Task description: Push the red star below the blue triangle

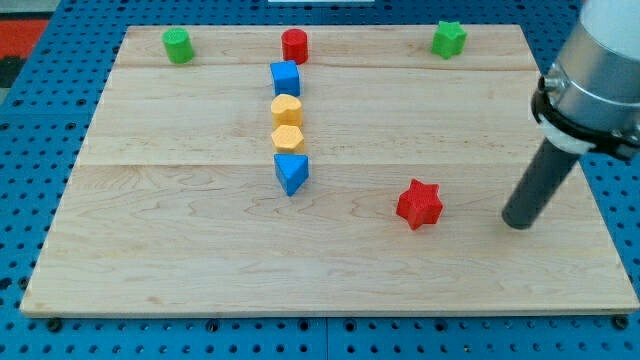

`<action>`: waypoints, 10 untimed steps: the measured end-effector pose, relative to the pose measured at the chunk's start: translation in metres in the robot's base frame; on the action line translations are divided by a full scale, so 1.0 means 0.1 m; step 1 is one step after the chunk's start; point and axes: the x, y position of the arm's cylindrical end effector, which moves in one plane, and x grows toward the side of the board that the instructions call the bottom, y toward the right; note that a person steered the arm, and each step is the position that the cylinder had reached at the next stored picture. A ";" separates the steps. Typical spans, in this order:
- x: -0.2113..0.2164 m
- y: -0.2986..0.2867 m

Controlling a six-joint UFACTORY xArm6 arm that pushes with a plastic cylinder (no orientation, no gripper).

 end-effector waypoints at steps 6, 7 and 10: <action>0.25 -1.63; 0.20 -0.95; 0.07 -1.48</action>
